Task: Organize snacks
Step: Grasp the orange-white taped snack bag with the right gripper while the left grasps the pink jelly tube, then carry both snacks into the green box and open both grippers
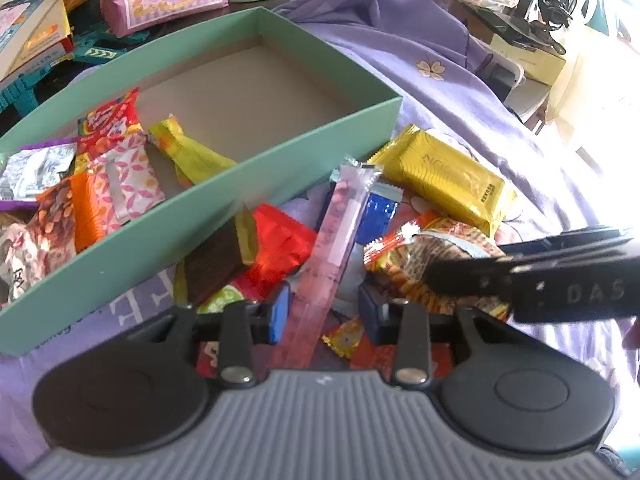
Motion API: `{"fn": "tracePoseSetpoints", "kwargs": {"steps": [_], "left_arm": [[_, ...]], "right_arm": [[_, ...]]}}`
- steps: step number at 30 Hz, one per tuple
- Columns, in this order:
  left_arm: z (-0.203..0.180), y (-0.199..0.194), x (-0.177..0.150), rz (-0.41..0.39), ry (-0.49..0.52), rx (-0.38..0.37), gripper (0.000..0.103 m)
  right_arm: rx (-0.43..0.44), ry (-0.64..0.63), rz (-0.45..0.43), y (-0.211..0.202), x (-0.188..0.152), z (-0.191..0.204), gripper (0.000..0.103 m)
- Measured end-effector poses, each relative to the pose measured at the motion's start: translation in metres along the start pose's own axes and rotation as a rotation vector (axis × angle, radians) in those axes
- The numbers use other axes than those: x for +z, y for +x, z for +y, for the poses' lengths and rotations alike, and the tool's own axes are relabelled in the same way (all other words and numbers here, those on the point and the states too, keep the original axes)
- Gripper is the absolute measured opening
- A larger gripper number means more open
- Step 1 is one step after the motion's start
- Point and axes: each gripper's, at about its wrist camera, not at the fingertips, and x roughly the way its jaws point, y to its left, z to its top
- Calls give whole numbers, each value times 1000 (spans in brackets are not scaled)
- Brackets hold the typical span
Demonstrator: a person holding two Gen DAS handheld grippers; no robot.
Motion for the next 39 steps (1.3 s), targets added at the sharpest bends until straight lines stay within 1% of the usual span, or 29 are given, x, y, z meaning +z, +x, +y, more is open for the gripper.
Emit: {"fn": "tracePoseSetpoints", "kwargs": {"steps": [2,3,4,6,9,19,26,29,31,33,39], "left_arm": [[3,1,-1,3,-16,-7,37],[5,2,-1,2,-26,-15,35],[6,1,-1,0,-33,-24,23],[6,-1,-2,-2,-23,-17,18],[5,-4,-5,1,-10,-9,17],[26,-43,-18,-35,-93,-42,16],[36,-77,-21,-107,-133,-68,16],[36,-87,-21,-131,-116,-71,16],[34,-84,-22,-119,-104,-68,16],[34,-77,-25,-92,-99,-69,16],[28,-41,-34,15,-73,-69,16]], "right_arm": [[5,10,1,2,-1,0,55],[8,15,0,4,-1,0,55],[5,11,-7,4,-2,1,55],[-2,-7,-15,3,-4,5,50],[9,-2,-11,2,-6,8,48],[20,-43,-46,-17,-3,27,46],[24,-86,-84,-34,3,48,46],[15,-99,-97,-39,8,53,46],[7,-108,-98,-39,9,56,46],[2,-112,-95,-38,8,57,46],[-12,-97,-59,-26,0,49,46]]}}
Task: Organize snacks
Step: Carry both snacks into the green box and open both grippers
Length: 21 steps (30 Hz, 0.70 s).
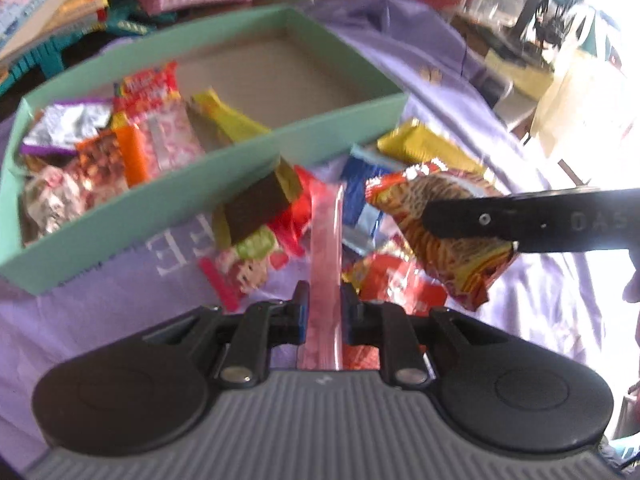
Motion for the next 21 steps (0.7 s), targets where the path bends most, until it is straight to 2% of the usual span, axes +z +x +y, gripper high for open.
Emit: {"fn": "tracePoseSetpoints", "kwargs": {"steps": [11,14,21], "left_arm": [[-16,38,22,78,42,36,23],[-19,42,25,65,54,48,18],[-14,22,23,12,28,94,16]], "right_arm": [[-3,69,15,12,-5,-24,46],[-3,80,15,13,-6,-29,46],[-8,72,0,10,-6,-30,46]]}}
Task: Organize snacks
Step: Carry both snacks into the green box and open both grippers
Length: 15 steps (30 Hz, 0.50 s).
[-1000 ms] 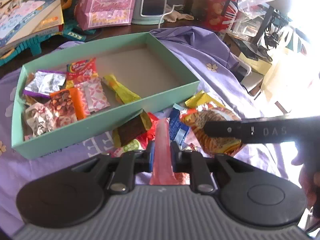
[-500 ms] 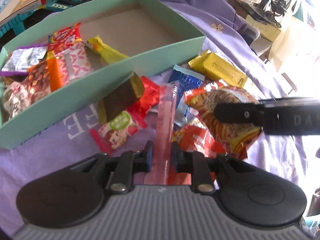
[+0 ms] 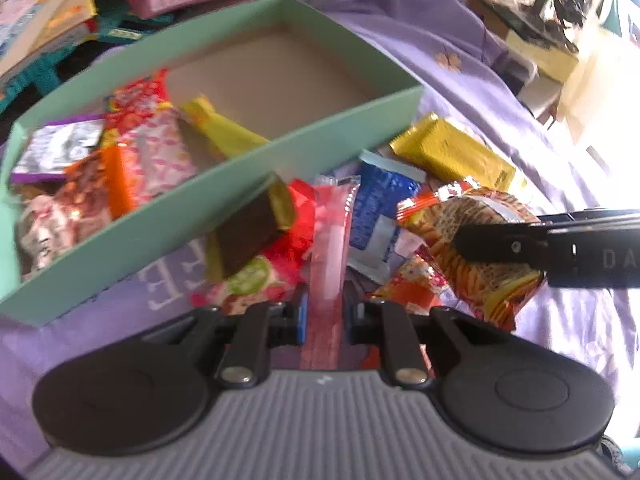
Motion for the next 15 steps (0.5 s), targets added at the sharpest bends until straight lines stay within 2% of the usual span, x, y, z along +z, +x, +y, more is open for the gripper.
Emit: {"fn": "tracePoseSetpoints", "kwargs": {"steps": [8,15], "left_arm": [[30,-49,8,-93,-93,-11,16],[62,-69,43,-172,-145,-20,16]], "right_arm": [[23,-61,-63,-20,17,26,46],[3,-151,-133,-22,64,58,46]]}}
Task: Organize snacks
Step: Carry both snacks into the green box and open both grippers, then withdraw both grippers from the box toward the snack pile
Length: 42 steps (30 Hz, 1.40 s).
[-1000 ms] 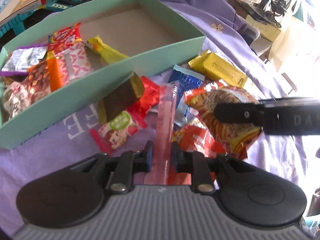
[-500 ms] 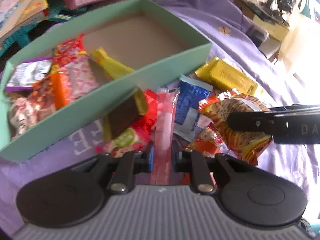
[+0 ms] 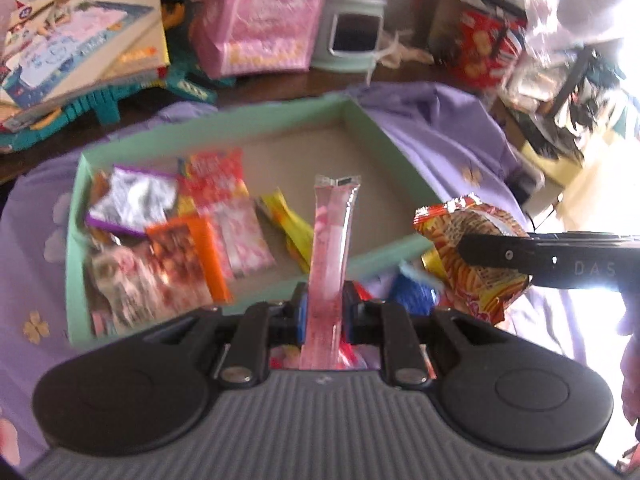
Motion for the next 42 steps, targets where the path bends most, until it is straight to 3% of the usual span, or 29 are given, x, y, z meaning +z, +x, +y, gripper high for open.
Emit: {"fn": "tracePoseSetpoints", "kwargs": {"steps": [6,14,22,23,24,25,27,31,37,42], "left_arm": [[17,31,50,-6,-19,8,16],[35,94,111,0,-64,-2,16],[39,153,136,48,-99,10,20],[39,158,137,53,-104,18,23],[40,161,137,54,-107,38,35],[41,162,138,54,-105,55,66],[42,161,136,38,-103,85,101],[40,151,134,24,-80,109,102],[33,117,123,-4,-44,132,103],[32,79,100,-36,-46,105,103]], "right_arm": [[-37,-51,-23,36,51,11,46],[-57,-87,-10,118,111,12,46],[-58,-114,16,174,130,4,49],[-57,-108,21,178,132,2,56],[-57,-100,18,181,134,1,60],[-59,-96,8,179,134,0,65],[-51,-88,-12,174,135,-2,92],[-49,-83,-45,159,133,-1,103],[-66,-79,-45,129,121,3,103],[-73,-64,-52,95,103,2,103]]}}
